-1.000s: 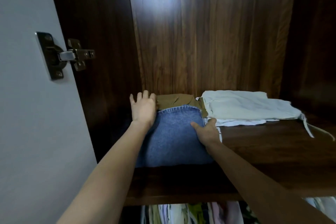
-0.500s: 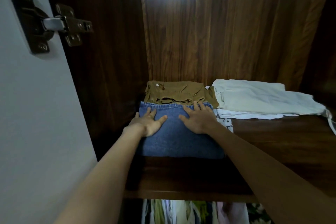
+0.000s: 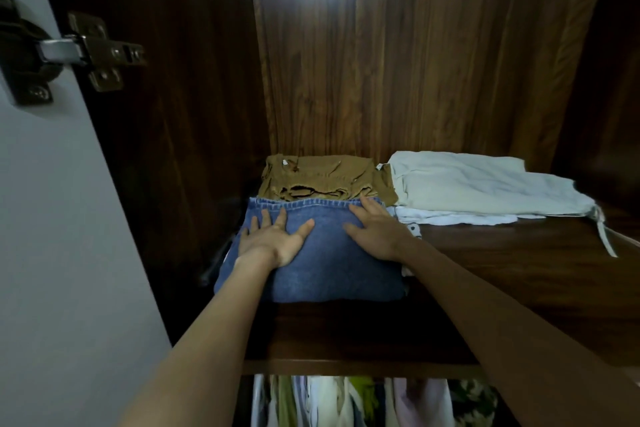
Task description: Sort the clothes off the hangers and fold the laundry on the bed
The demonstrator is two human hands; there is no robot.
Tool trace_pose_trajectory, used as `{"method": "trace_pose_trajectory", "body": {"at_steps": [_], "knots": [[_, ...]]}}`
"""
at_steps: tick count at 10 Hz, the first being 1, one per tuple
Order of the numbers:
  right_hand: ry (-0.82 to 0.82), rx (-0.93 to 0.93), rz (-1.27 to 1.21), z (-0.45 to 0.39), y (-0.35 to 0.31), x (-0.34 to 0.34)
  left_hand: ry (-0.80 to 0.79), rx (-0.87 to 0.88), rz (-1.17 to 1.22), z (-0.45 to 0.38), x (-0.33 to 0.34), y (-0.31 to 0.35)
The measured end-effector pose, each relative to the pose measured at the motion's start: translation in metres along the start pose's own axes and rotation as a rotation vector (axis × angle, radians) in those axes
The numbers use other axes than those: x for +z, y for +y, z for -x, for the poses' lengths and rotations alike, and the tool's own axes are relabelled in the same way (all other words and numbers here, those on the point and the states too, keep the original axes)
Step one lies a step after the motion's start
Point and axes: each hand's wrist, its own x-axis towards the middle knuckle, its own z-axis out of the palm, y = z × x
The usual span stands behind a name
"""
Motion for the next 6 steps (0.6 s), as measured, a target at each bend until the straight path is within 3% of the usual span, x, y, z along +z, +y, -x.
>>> {"method": "trace_pose_trajectory", "body": {"at_steps": [1, 3, 4, 6], "knots": [[-0.013, -0.016, -0.037, 0.011, 0.002, -0.005, 0.042, -0.039, 0.028, 0.013, 0.000, 0.004], [-0.011, -0.087, -0.166, 0.074, 0.005, -0.020, 0.409, 0.053, 0.160, 0.093, 0.010, 0.048], [0.065, -0.136, -0.286, 0.118, 0.011, -0.031, 0.422, 0.160, 0.048, 0.156, 0.021, 0.074], [0.194, -0.056, -0.594, 0.188, 0.043, -0.072, 0.402, 0.288, -0.203, 0.228, 0.017, 0.081]]}}
